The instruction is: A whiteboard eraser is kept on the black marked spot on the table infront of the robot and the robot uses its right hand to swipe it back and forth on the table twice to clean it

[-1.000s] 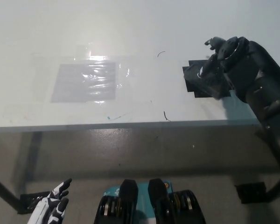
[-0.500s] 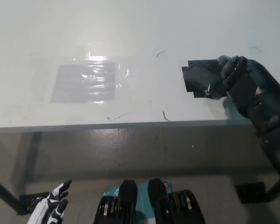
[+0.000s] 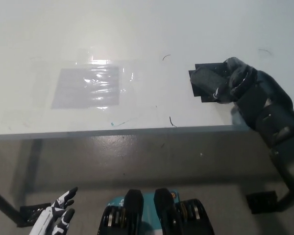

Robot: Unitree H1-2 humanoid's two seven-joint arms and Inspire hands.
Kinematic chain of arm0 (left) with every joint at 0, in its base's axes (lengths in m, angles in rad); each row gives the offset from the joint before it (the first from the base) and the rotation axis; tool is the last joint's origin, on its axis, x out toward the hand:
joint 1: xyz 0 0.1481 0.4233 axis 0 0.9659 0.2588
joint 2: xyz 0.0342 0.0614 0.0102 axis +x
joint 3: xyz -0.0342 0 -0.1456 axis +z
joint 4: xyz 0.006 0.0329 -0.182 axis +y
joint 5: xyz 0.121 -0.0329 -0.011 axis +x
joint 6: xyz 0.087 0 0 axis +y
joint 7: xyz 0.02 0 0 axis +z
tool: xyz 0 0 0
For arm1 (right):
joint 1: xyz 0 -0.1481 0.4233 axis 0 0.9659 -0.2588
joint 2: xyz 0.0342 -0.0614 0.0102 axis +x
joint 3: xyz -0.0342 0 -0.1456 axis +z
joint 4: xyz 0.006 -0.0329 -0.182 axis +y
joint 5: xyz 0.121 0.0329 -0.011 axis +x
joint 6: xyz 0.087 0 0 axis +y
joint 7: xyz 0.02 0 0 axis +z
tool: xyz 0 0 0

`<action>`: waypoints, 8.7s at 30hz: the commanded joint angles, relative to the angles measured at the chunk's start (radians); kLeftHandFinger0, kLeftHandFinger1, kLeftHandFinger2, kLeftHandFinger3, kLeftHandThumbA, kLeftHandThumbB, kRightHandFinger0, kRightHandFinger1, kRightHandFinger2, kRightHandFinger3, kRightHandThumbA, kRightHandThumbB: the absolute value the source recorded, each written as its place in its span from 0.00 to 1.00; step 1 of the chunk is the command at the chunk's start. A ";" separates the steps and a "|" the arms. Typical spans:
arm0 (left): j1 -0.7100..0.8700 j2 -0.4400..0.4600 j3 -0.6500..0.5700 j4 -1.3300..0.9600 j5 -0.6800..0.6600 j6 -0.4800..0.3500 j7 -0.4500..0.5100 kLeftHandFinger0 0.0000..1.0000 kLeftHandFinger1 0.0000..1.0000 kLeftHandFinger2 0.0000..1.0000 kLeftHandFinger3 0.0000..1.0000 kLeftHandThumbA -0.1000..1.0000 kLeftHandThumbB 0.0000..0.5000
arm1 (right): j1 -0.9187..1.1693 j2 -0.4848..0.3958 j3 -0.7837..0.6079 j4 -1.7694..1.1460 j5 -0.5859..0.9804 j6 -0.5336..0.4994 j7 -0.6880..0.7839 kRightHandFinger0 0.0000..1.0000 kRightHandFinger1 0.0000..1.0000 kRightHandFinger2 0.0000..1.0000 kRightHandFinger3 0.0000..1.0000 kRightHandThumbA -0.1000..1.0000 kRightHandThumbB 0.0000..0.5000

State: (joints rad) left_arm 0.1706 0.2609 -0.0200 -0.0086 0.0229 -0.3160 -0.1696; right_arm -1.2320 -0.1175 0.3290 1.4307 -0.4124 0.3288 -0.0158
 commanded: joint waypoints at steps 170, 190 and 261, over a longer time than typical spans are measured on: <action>0.042 0.062 0.029 -0.072 0.022 0.019 -0.037 1.00 1.00 1.00 1.00 0.90 0.70 | 0.126 0.078 0.166 -0.037 -0.101 -0.194 -0.218 0.00 0.05 0.26 0.97 0.06 0.35; 0.075 0.058 0.023 -0.055 0.023 -0.001 -0.037 1.00 1.00 1.00 1.00 0.89 0.68 | 0.119 0.092 0.079 -0.069 -0.096 -0.256 -0.211 0.01 0.30 0.60 0.64 0.00 0.36; 0.068 0.057 0.004 -0.010 0.013 -0.001 -0.055 1.00 1.00 1.00 1.00 0.89 0.72 | 1.465 -0.278 -0.015 -2.380 0.737 -0.701 0.031 1.00 1.00 1.00 1.00 1.00 1.00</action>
State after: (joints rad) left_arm 0.2123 0.2983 -0.0054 0.0023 0.0516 -0.2935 -0.2025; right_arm -0.1172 -0.3296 0.1736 -0.1295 -0.1871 0.3082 -0.0471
